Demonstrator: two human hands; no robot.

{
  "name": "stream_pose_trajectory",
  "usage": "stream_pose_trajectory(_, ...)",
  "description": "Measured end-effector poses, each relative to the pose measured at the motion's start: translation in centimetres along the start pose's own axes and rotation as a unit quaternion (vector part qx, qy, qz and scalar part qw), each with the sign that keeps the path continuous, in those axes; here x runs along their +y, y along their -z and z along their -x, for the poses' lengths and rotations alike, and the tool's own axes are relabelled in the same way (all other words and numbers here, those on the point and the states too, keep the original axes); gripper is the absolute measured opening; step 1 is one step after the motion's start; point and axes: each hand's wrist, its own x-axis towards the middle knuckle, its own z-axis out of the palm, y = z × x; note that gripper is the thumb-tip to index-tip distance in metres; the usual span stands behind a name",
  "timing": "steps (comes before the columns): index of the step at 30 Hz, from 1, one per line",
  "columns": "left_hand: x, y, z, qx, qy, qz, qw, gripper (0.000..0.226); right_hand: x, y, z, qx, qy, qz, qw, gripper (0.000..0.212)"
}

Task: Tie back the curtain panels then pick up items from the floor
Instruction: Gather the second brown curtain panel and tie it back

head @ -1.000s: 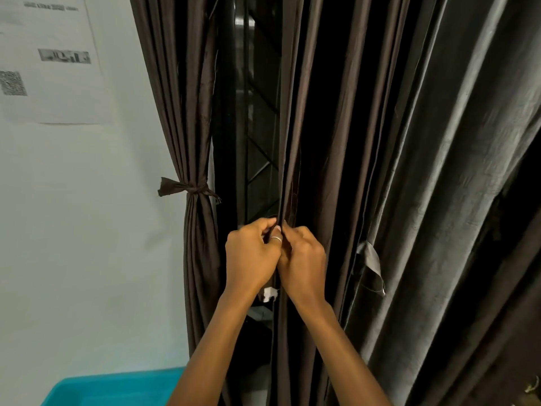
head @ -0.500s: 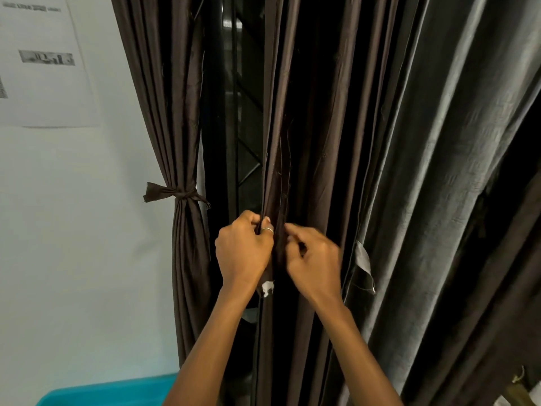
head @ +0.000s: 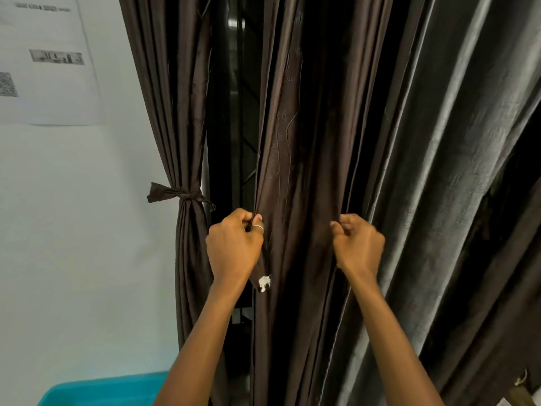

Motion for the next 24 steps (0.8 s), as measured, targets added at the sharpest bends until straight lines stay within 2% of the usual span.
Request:
stream_pose_trajectory(3, -0.4, 0.7, -0.3, 0.008, -0.004, -0.001, 1.0, 0.015, 0.3, 0.4, 0.9, 0.037, 0.0, 0.005, 0.999, 0.021)
stream_pose_trajectory(10, 1.6, -1.1, 1.3, -0.059, -0.062, -0.001, 0.996, 0.016, -3.3, -2.3, 5.3, -0.078, 0.12, -0.08, 0.987, 0.023)
stream_pose_trajectory(17, 1.6, -0.9, 1.2, -0.118, -0.064, 0.033, 0.99, 0.013, -3.6, -3.0, 6.2, -0.09, 0.154, -0.091, 0.98, 0.018)
stream_pose_trajectory(19, 2.0, -0.9, 1.1, -0.119, -0.055, 0.021, 0.991, 0.021, -3.6, -3.2, 6.4, -0.082, 0.156, -0.083, 0.981, 0.017)
stream_pose_trajectory(22, 3.1, -1.3, 0.6, -0.109, -0.036, -0.033, 0.993, 0.048, -3.5, -3.5, 6.6, -0.067, 0.147, -0.075, 0.984, 0.018)
stream_pose_trajectory(24, 3.7, -1.6, 0.4, -0.104, -0.032, -0.057, 0.992, 0.047, -3.5, -3.7, 6.8, -0.061, 0.146, -0.074, 0.985, 0.021)
